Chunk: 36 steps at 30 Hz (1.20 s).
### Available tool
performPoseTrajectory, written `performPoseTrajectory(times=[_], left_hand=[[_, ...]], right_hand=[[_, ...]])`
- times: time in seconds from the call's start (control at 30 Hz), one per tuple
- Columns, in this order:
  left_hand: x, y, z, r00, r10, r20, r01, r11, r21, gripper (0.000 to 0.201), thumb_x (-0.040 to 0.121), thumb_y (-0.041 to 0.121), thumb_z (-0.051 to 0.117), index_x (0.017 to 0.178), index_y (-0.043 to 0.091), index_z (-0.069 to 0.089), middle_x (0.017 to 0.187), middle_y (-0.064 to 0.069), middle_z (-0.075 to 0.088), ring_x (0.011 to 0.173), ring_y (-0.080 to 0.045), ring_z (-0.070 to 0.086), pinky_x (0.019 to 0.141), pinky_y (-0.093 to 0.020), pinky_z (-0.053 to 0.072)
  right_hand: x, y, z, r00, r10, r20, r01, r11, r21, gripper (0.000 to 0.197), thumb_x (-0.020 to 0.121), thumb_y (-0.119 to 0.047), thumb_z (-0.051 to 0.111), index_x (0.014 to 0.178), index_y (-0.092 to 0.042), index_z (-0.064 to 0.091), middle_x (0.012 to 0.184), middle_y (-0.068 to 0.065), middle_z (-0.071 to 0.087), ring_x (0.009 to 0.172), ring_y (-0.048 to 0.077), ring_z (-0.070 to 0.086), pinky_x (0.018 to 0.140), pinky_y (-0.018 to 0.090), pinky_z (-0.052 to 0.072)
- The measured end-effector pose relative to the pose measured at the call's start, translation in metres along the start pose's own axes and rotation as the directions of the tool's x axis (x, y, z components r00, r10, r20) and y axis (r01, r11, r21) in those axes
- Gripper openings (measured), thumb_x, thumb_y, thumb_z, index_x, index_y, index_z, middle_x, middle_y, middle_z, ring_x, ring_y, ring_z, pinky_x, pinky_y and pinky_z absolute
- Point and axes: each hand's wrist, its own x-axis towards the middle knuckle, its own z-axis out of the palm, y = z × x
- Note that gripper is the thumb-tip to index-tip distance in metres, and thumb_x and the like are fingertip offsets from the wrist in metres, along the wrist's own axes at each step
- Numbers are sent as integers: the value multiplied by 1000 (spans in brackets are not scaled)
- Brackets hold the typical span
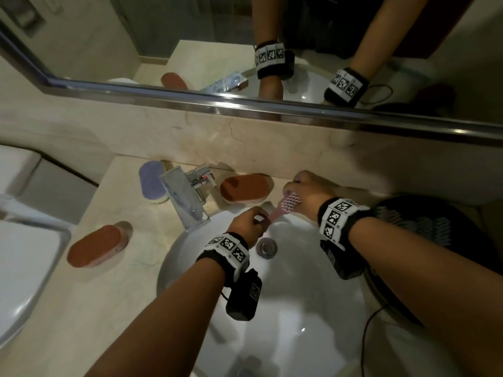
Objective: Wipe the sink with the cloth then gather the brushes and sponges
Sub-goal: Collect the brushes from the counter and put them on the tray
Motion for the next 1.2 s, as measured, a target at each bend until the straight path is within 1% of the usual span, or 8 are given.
performPoseTrajectory(times=[0.27, 0.4, 0.57, 0.7, 0.77, 0.87, 1.03, 1.2], left_hand=[[-39, 24, 6, 991, 131, 16, -132, 986, 97, 16, 91, 12, 55, 106, 9, 59, 104, -14, 69, 81, -20, 54, 75, -29, 43], [-51, 45, 30, 983, 168, 71, -173, 982, 72, 14, 88, 1, 53, 94, 14, 54, 95, -17, 67, 74, -22, 51, 75, -32, 43], [-56, 83, 83, 960, 219, 175, -240, 965, 109, 8, 91, 8, 53, 92, 16, 54, 83, -7, 62, 62, -15, 51, 64, -24, 43], [-59, 112, 142, 924, 279, 261, -321, 938, 135, 6, 91, 16, 53, 94, 14, 58, 86, -14, 64, 76, -21, 57, 72, -32, 47], [-61, 125, 171, 909, 279, 309, -345, 920, 185, 18, 93, 19, 52, 108, 10, 57, 95, -16, 66, 80, -23, 61, 69, -28, 49], [-67, 141, 206, 879, 272, 391, -358, 919, 166, 9, 94, 18, 49, 95, 10, 54, 92, -23, 64, 80, -31, 63, 68, -33, 55], [-67, 158, 246, 853, 248, 459, -342, 930, 135, 5, 95, 14, 48, 92, 10, 48, 89, -19, 60, 81, -29, 61, 77, -42, 55], [-63, 160, 262, 848, 246, 470, -334, 936, 114, 7, 96, 6, 44, 95, 10, 49, 84, -13, 57, 75, -26, 59, 73, -39, 53]], right_hand=[[-74, 23, -30, 999, 48, -1, -48, 998, -49, 30, 77, -50, 64, 102, -35, 54, 93, -7, 56, 87, 16, 53, 71, 28, 37], [-112, 49, -35, 987, 153, -40, -138, 959, 245, 35, 77, -31, 74, 107, -21, 59, 90, -6, 57, 87, 15, 56, 67, 25, 43], [-162, 100, -38, 945, 324, 33, -245, 641, 727, 37, 79, 1, 68, 110, -13, 55, 106, 11, 60, 81, 20, 59, 50, 18, 48], [-199, 133, -38, 867, 491, 90, -189, 157, 969, 54, 87, 12, 52, 135, -8, 38, 125, 21, 51, 86, 38, 61, 87, 44, 50], [-213, 150, -36, 840, 530, 112, -178, 75, 981, 54, 91, 9, 47, 138, -13, 35, 130, 17, 51, 93, 34, 61, 91, 42, 48], [-228, 167, -31, 791, 597, 134, -141, -35, 989, 47, 96, 2, 42, 138, -16, 34, 126, 15, 53, 111, 36, 57, 91, 41, 48], [-240, 183, -23, 796, 578, 181, -188, -48, 981, 38, 101, -17, 39, 138, -11, 35, 131, 22, 52, 117, 40, 55, 90, 43, 48], [-236, 203, -15, 794, 582, 178, -214, -6, 977, 40, 98, -8, 42, 137, -14, 37, 130, 18, 55, 102, 31, 58, 77, 39, 51]])
